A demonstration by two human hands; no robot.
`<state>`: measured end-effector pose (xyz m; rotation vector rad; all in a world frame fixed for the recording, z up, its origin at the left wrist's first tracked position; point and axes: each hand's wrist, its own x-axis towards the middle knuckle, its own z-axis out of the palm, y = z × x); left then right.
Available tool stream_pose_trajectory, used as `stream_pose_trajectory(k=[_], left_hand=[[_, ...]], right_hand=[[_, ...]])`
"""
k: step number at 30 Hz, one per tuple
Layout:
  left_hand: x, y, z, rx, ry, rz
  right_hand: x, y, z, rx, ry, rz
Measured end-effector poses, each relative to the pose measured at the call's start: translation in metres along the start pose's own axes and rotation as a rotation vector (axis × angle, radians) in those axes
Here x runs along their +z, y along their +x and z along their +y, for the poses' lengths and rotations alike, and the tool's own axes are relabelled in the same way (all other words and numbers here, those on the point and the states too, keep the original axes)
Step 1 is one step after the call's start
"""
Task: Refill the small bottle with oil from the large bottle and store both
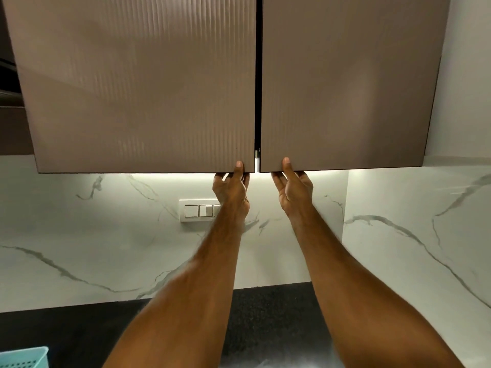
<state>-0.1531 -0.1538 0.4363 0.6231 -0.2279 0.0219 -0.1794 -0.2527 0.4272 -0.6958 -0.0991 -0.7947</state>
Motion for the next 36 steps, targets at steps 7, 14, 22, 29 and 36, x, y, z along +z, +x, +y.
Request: stream_pose_trajectory(k=[7, 14, 22, 29, 36], left_hand=[[-0.001, 0.018, -0.009, 0.02, 0.026, 0.015], [-0.003, 0.035, -0.017, 0.056, 0.037, 0.003], [-0.003, 0.049, -0.023, 0.089, 0.036, -0.012], [-0.006, 0.047, -0.024, 0.085, 0.121, -0.01], [-0.056, 0.024, -0.032, 0.434, 1.118, 0.043]], right_hand=[[-0.001, 0.017, 0.011, -0.022, -0.03, 0.036], [0.0, 0.034, 0.022, -0.034, -0.02, 0.053], [-0.005, 0.048, 0.03, -0.05, -0.005, 0.022], [-0.006, 0.045, 0.028, -0.034, -0.026, 0.038], [-0.036, 0.02, 0.026, -0.228, -0.825, 0.088]])
